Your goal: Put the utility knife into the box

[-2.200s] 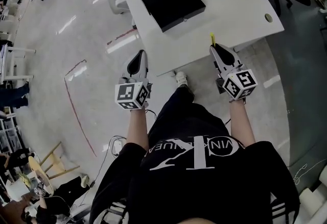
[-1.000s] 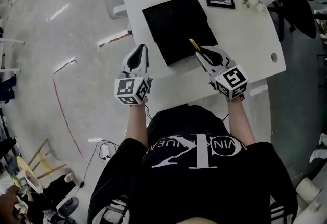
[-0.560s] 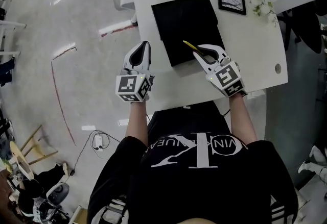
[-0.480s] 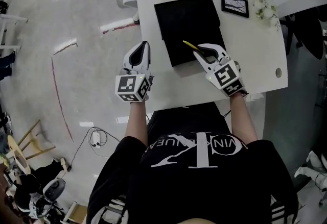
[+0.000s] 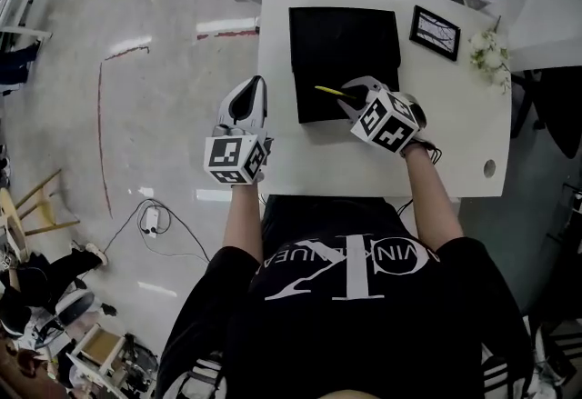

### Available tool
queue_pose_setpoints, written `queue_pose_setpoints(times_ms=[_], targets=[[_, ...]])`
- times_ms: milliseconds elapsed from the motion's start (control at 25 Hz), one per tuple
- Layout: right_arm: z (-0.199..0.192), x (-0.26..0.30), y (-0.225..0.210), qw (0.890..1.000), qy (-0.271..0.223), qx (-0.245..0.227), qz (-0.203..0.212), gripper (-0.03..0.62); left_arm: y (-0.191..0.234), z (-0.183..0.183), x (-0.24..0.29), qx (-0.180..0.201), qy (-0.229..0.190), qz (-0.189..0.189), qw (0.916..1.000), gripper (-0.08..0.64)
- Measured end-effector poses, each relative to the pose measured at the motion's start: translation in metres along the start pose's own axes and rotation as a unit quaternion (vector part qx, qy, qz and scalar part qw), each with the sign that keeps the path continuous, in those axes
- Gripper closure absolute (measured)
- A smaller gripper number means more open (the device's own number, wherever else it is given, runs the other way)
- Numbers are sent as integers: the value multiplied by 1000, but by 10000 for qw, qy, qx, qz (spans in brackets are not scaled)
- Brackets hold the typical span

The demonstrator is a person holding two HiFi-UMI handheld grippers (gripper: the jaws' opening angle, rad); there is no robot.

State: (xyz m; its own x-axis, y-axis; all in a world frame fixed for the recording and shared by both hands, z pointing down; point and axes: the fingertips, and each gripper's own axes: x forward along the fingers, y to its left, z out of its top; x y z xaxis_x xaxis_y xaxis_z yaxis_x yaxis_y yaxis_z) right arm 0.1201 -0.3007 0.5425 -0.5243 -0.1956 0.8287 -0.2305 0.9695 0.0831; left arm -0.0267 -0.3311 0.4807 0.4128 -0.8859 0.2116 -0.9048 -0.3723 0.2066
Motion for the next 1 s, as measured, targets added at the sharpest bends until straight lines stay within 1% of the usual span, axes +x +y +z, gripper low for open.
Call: queue_pose_setpoints(times_ms=[200, 360, 480, 680, 1000], targets=[[-15, 18, 3, 9979, 260, 2, 585, 538, 0, -8, -9, -51, 43, 279, 9996, 549], [-24, 29, 10, 9936, 446, 61, 1032, 538, 2, -13, -17, -85, 58, 470, 9988, 549], [-25, 34, 12, 9905, 502, 60, 1282, 538, 3, -16, -21, -113, 77, 576, 9982, 549], [-30, 39, 15, 9873, 545, 177, 1482, 538, 3, -19, -25, -159, 119, 673, 9975, 549], [-31, 45, 15, 9852, 553, 275, 1597, 538, 4, -22, -26, -209, 169, 684, 9973, 549]])
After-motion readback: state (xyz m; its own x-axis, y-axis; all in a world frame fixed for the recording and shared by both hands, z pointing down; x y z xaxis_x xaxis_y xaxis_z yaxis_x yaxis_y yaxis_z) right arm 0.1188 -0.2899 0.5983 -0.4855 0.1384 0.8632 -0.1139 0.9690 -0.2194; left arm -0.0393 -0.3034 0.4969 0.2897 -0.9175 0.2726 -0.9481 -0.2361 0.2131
